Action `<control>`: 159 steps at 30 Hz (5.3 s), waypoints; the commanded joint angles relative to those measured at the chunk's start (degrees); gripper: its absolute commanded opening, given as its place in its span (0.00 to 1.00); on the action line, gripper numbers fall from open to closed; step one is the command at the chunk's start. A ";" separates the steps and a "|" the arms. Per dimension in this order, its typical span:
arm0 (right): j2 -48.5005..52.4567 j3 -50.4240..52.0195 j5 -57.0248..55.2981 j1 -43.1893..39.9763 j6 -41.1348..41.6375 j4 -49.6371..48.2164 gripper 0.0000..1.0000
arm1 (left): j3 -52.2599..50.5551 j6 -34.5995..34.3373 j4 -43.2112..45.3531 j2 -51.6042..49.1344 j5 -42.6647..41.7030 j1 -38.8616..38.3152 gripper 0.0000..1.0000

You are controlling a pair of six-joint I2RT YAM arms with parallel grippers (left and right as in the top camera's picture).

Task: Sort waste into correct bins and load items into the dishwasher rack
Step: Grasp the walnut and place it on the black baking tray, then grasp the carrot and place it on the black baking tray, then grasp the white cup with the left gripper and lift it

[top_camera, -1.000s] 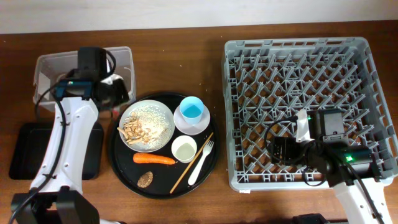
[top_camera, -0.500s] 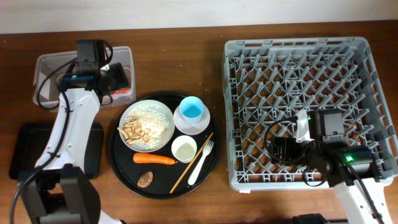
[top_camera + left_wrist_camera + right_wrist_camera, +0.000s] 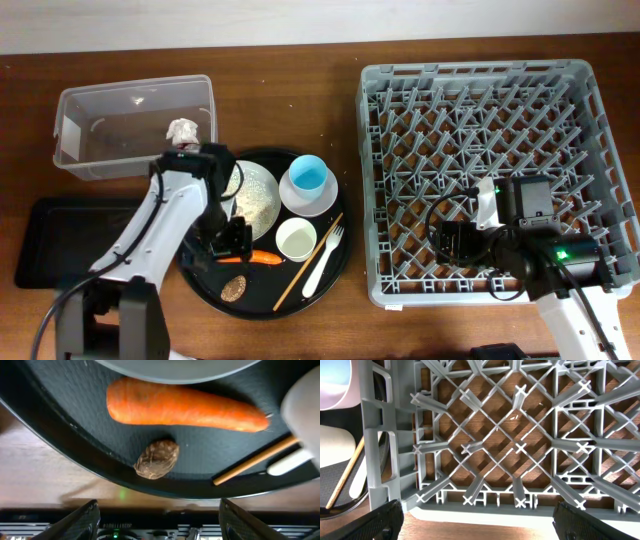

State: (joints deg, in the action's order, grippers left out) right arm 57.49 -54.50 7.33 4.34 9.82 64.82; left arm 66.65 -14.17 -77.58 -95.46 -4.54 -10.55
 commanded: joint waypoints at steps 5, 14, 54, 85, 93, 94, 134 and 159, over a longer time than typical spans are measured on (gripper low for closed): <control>-0.11 -0.90 -0.50 0.09 -0.52 0.02 0.98 | -11.47 0.28 10.12 0.68 -0.22 0.09 0.74; -0.11 -0.90 -0.50 0.09 -0.52 0.17 0.98 | -18.36 0.07 16.50 0.66 -3.26 0.04 0.48; -0.11 -0.90 -0.48 0.09 -0.52 1.05 0.98 | -4.55 -5.97 27.61 11.15 9.70 48.11 0.45; -0.11 -0.90 -0.50 0.09 -0.55 1.25 0.98 | -16.90 -49.42 24.00 11.15 -1.64 -5.49 0.72; -0.11 -0.90 -0.48 0.09 -0.52 1.25 0.98 | -24.85 -49.42 35.19 11.15 -1.09 -5.49 0.64; -0.11 -0.90 -0.50 0.09 -0.52 1.27 0.98 | -25.49 -49.42 35.69 11.15 -0.11 -5.49 0.63; -0.11 -0.90 -0.50 0.09 -0.52 1.31 0.98 | -18.38 -22.16 42.53 17.40 11.85 42.34 0.02; 0.61 -0.90 -0.50 0.09 -0.52 0.98 0.98 | 0.72 -5.86 20.28 9.84 -9.57 0.52 0.40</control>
State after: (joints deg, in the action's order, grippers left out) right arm 57.49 -54.54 7.35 4.34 9.85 65.82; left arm 67.40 -21.91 -57.41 -84.82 -13.61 -3.51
